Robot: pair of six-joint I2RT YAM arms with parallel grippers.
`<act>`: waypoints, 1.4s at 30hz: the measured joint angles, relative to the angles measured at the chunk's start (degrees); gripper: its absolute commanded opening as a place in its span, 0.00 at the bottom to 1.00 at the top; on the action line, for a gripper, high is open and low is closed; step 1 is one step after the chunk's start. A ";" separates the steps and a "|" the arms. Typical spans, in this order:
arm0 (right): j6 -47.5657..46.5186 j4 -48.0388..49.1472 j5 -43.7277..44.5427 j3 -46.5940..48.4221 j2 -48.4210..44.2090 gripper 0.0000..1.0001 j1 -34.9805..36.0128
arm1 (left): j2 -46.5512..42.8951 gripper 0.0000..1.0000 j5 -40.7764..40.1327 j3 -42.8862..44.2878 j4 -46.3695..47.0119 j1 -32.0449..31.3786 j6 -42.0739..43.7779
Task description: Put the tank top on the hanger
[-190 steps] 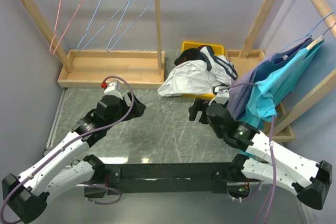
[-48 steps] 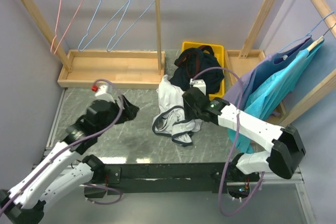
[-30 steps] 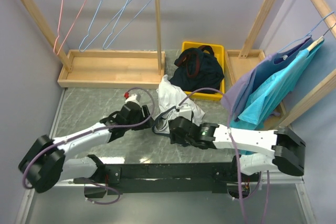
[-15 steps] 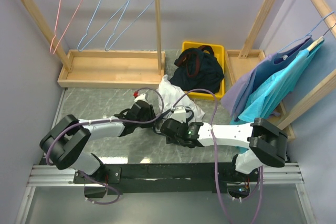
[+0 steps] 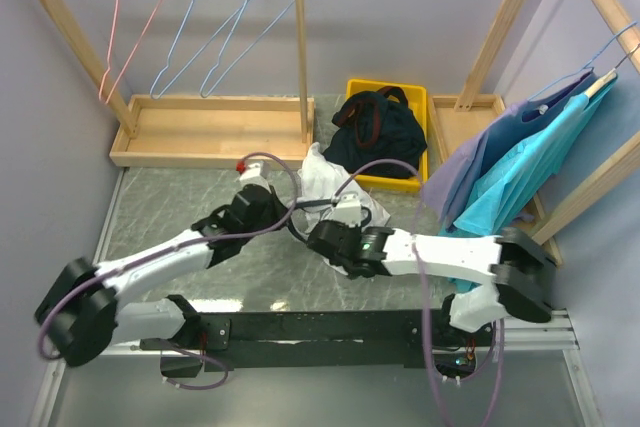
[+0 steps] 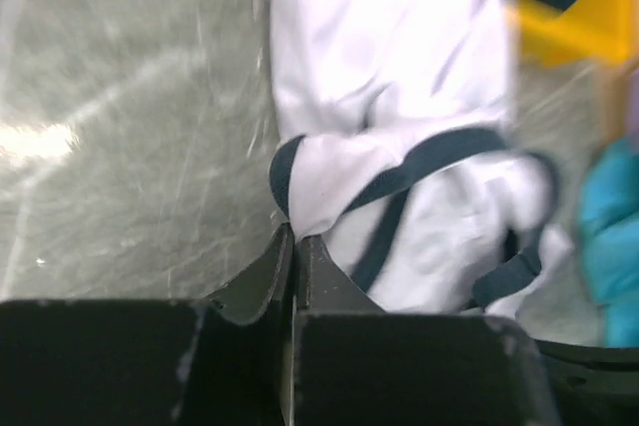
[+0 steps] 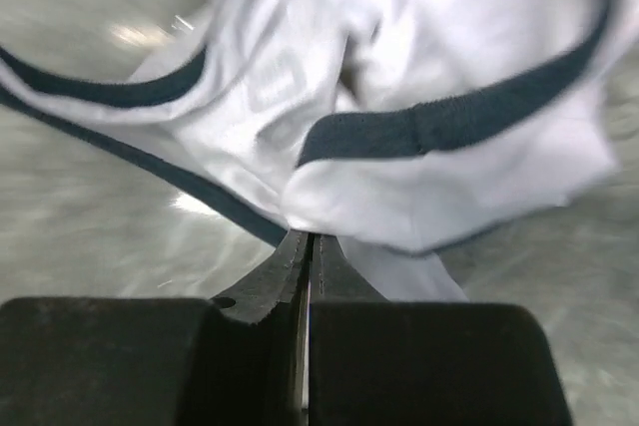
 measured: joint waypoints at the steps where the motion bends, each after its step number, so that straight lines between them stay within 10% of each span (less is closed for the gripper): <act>1: -0.22 -1.64 0.39 0.83 -2.36 0.00 0.00 | -2.36 0.01 -1.01 0.83 -1.55 -0.04 0.00; 9: -7.30 -9.60 4.39 18.86 -20.37 0.00 -0.96 | -14.67 0.01 -9.25 20.52 -16.15 -0.09 2.62; 23: -34.73 -5.35 8.87 70.84 -10.97 0.00 -4.50 | -10.14 0.01 -12.31 67.78 -17.40 -0.09 18.62; 42: -48.85 8.07 2.75 78.77 -7.41 0.00 -4.55 | -6.56 0.01 -12.98 73.09 -9.79 -0.11 28.04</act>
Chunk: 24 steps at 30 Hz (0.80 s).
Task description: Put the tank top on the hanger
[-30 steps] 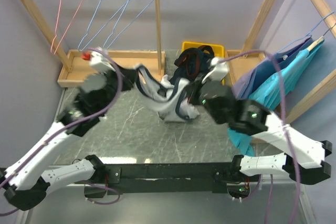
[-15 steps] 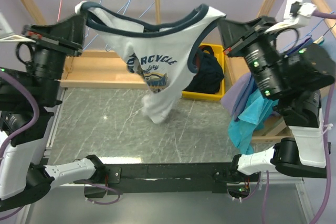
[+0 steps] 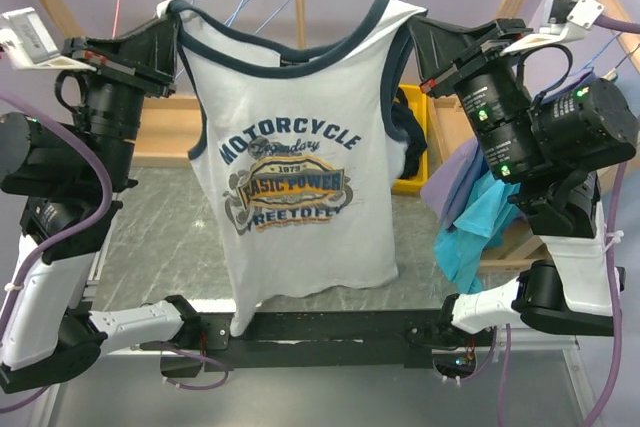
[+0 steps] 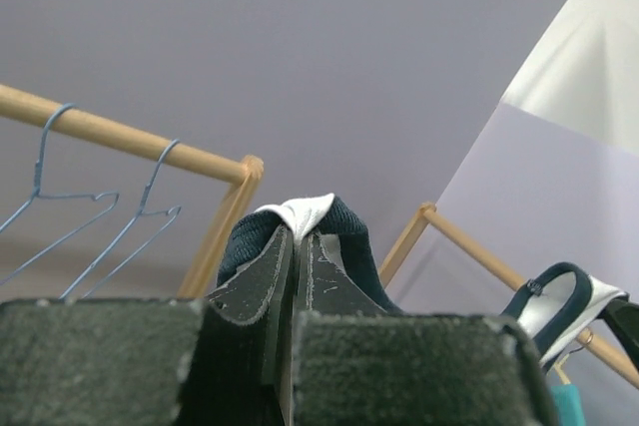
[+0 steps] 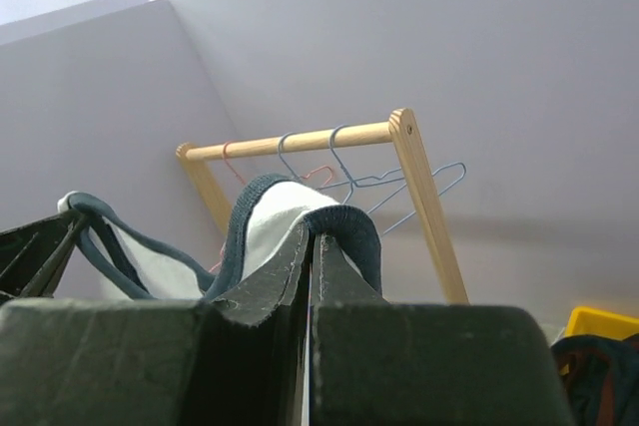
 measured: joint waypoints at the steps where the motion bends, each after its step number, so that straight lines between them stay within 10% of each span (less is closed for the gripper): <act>1: -0.11 0.11 0.07 -0.31 0.00 0.00 0.00 | -0.31 0.01 -0.35 -0.87 0.04 0.00 0.13; 6: 2.16 3.13 2.86 -17.68 -7.48 0.00 -0.02 | -6.12 0.01 -1.99 -11.89 0.90 -0.09 -0.96; 15: 27.47 6.93 0.42 -82.58 -28.09 0.00 -0.02 | -32.41 0.07 1.92 -62.82 -1.90 -0.09 -21.33; 18: 34.91 6.62 -3.91 -95.27 -23.26 0.02 0.00 | -37.05 0.38 4.94 -76.78 -6.56 -0.09 -28.79; 21: 40.17 4.76 -6.69 -98.12 -17.09 0.29 0.04 | -38.51 0.67 7.04 -83.17 -11.47 -0.09 -33.92; 24: 43.21 4.63 -6.97 -96.59 -15.54 0.52 0.44 | -40.46 0.71 7.26 -83.12 -14.75 -0.09 -36.28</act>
